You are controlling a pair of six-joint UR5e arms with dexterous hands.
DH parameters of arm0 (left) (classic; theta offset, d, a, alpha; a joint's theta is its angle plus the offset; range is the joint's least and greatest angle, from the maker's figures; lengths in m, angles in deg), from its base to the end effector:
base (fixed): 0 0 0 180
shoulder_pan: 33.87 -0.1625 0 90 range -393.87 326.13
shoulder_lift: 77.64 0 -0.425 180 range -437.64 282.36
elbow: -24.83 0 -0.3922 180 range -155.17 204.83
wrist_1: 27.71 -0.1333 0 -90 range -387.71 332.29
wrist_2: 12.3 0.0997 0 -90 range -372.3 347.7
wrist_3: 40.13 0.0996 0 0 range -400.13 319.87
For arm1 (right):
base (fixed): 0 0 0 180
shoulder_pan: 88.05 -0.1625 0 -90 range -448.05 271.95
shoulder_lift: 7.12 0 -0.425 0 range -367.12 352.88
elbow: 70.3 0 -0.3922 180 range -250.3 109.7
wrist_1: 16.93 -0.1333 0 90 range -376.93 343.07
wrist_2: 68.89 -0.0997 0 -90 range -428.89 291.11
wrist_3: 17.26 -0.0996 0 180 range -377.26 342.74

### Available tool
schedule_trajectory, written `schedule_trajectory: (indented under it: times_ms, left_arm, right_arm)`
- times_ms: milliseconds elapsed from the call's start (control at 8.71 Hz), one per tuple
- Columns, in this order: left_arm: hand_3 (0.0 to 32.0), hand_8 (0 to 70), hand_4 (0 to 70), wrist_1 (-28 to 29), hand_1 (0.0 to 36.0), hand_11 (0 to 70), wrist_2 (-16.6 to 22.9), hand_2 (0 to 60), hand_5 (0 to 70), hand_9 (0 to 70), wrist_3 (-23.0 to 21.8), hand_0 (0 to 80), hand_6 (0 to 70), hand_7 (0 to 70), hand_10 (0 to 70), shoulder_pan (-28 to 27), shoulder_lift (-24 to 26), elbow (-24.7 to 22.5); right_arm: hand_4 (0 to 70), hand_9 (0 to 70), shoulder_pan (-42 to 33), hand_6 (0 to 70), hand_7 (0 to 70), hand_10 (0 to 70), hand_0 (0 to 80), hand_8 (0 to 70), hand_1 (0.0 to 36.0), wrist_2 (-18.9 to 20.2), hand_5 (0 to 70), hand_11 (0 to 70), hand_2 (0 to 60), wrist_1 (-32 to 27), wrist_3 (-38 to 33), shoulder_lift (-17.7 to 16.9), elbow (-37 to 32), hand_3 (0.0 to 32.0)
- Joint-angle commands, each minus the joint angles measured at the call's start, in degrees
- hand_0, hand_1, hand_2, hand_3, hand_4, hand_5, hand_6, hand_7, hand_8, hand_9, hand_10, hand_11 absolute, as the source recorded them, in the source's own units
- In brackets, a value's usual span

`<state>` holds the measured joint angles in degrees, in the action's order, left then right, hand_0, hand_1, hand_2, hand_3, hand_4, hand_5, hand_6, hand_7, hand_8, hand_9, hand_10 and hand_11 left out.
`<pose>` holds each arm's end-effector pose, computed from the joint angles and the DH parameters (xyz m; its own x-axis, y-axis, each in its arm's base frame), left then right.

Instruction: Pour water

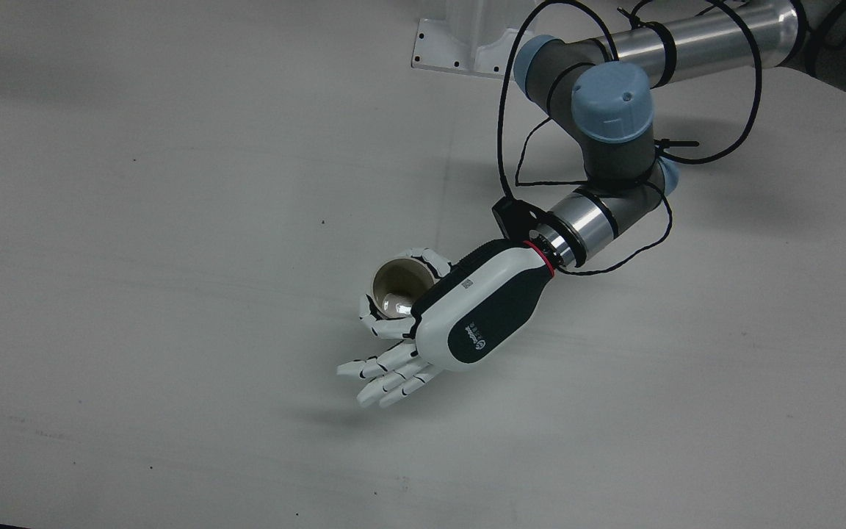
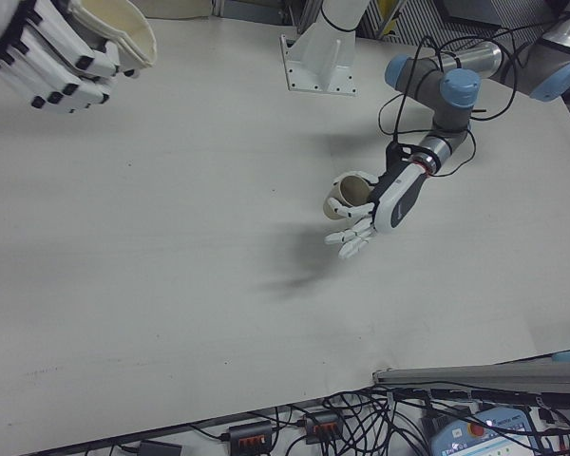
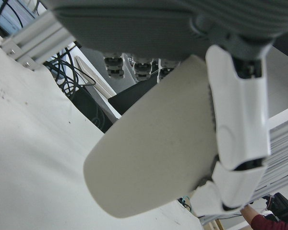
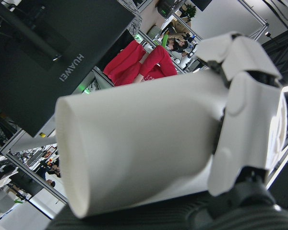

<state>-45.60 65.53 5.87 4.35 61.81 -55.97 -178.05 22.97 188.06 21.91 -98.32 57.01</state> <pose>0.4940 -0.5854 0.2406 -0.7415 -0.2804 -0.6095 0.3376 0.6292 -0.7001 0.1301 -0.4249 0.4349 -0.7749 -0.0971 0.6246 -0.6313 0.1696 -0.7568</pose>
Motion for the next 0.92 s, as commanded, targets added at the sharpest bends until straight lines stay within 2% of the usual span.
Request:
schedule_trajectory:
  times_ms: [0, 115, 230, 459, 574, 689, 804]
  left_arm:
    - [0.0, 8.7, 70.0, 0.57, 35.9, 9.1, 3.88, 60.0, 70.0, 3.5, -2.94, 58.5, 13.2, 17.0, 5.3, 6.51, -2.25, -1.29]
    - [0.0, 8.5, 70.0, 0.66, 35.9, 8.9, 5.12, 60.0, 70.0, 3.3, -3.37, 58.5, 12.9, 16.7, 5.1, 7.92, -3.13, -2.42]
    - [0.0, 8.5, 69.9, 0.84, 35.9, 8.9, 5.22, 60.0, 70.0, 3.3, -4.77, 58.3, 13.1, 16.9, 5.1, 9.24, -3.66, -2.87]
    - [0.0, 8.5, 70.0, 1.19, 35.9, 8.8, 5.48, 60.0, 70.0, 3.2, -6.27, 57.8, 13.3, 17.0, 5.1, 10.21, -4.36, -2.96]
    - [0.0, 8.5, 69.7, 1.62, 35.6, 8.5, 5.48, 60.0, 70.0, 3.2, -6.28, 57.7, 13.1, 16.9, 4.9, 10.13, -5.84, -3.75]
    - [0.0, 8.4, 69.2, 3.19, 35.3, 8.4, 5.48, 60.0, 70.0, 3.1, -6.54, 57.8, 12.8, 16.6, 4.7, 10.04, -8.64, -4.97]
    - [0.0, 8.5, 70.0, 3.99, 35.1, 8.7, 5.40, 60.0, 70.0, 3.2, -6.54, 57.5, 13.1, 16.9, 5.0, 10.39, -10.41, -5.07]
  right_arm:
    - [9.8, 69.2, -3.43, 49.2, 47.4, 61.1, 59.6, 55.3, 25.3, 5.17, 56.9, 70.0, 35.3, -11.69, -2.08, -3.55, -15.71, 0.0]
    - [4.3, 70.0, -3.34, 44.9, 44.7, 62.9, 58.4, 55.9, 24.4, 4.91, 54.1, 70.0, 33.5, -18.08, -2.08, -3.64, -23.70, 0.0]
    - [4.0, 70.0, -2.99, 45.1, 45.1, 64.4, 58.2, 57.2, 24.8, 4.13, 54.1, 70.0, 35.2, -25.80, -1.64, -3.38, -34.39, 0.0]
    - [11.9, 70.0, 1.55, 51.3, 50.3, 63.6, 59.9, 58.8, 26.4, -4.63, 57.8, 70.0, 41.2, -38.48, 0.64, -2.24, -55.84, 0.0]
    - [15.3, 70.0, 4.63, 52.6, 50.8, 60.1, 61.0, 57.2, 27.7, -8.15, 58.5, 70.0, 43.6, -42.53, 0.82, 1.34, -65.25, 0.0]
    - [16.8, 69.9, 6.57, 53.2, 51.1, 58.1, 61.8, 56.4, 28.3, -10.27, 58.7, 70.0, 44.2, -43.10, 0.82, 3.72, -69.00, 0.0]
    - [17.3, 67.2, 8.68, 52.0, 50.9, 54.1, 63.8, 54.5, 29.0, -13.08, 58.6, 70.0, 40.4, -43.10, 0.47, 3.92, -69.65, 0.0]
